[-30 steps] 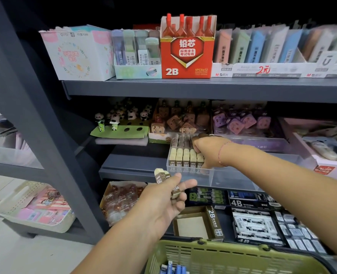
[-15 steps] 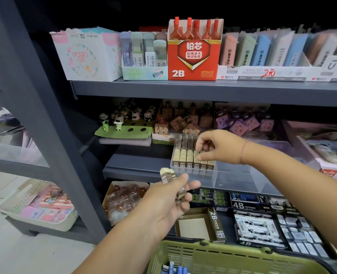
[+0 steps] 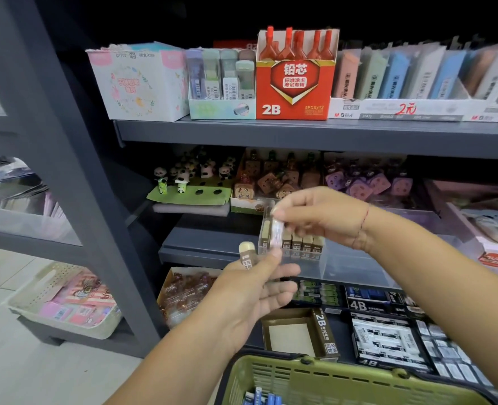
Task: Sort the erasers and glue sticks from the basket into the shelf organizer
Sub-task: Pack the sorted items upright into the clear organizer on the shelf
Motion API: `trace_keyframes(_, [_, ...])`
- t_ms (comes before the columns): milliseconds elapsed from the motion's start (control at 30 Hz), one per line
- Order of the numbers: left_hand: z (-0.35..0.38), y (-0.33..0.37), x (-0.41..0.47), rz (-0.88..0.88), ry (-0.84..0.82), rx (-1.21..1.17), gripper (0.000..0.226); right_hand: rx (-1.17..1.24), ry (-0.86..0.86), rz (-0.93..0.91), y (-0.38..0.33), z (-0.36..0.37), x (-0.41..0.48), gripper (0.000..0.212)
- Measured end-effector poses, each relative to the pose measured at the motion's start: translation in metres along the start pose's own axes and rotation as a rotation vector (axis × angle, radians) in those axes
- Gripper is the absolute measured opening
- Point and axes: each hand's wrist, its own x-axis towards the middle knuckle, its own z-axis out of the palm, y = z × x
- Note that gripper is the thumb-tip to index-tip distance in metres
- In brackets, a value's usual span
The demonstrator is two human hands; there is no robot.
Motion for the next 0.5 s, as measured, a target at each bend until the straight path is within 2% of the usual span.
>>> trace_keyframes(100, [-0.01,-0.001,0.005,-0.072,0.14,-0.032,0.026,-0.19,0.253,-0.064,0.007,-0.006,0.015,0.004])
trace_keyframes(267, [-0.017,-0.002,0.013,-0.052,0.224,-0.062,0.021,-0.626,0.193,-0.119,0.029,0.012,0.032,0.012])
trace_keyframes(400, [-0.018,-0.005,0.012,-0.037,0.212,-0.065,0.019,-0.861,0.198,-0.196,0.041,0.015,0.041,0.02])
trace_keyframes(500, [-0.019,-0.007,0.012,-0.029,0.166,-0.058,0.017,-0.903,0.207,-0.188,0.045,0.017,0.043,0.034])
